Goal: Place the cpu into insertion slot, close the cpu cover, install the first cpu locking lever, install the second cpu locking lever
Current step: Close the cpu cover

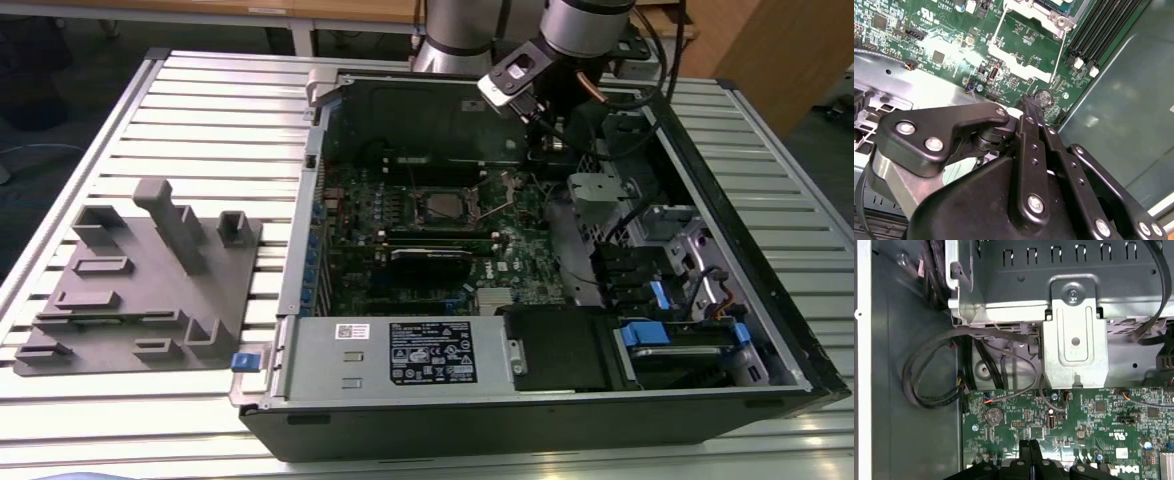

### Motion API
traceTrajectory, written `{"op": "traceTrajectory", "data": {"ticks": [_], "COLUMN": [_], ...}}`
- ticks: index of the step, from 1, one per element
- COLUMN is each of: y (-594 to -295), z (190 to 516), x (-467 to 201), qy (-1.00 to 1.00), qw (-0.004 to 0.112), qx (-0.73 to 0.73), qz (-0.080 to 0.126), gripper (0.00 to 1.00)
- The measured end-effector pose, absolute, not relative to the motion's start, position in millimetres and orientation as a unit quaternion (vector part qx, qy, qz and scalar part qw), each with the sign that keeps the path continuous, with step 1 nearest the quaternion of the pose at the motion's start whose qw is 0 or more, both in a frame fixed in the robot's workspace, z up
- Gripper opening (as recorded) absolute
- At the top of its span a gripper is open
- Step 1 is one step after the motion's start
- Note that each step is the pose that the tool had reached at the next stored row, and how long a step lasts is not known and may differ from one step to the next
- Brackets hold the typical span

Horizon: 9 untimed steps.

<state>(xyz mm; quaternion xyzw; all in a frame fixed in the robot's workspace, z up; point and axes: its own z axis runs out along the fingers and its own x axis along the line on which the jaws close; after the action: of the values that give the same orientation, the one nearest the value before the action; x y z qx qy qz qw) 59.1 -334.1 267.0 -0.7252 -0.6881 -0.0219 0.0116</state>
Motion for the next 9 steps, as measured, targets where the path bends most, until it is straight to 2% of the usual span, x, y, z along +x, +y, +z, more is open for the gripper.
{"op": "traceTrajectory", "data": {"ticks": [9], "y": [-334.1], "z": [260.2], "x": [59.2], "qy": [-0.688], "qw": [0.013], "qx": [-0.725], "qz": [-0.024], "gripper": [0.11]}}
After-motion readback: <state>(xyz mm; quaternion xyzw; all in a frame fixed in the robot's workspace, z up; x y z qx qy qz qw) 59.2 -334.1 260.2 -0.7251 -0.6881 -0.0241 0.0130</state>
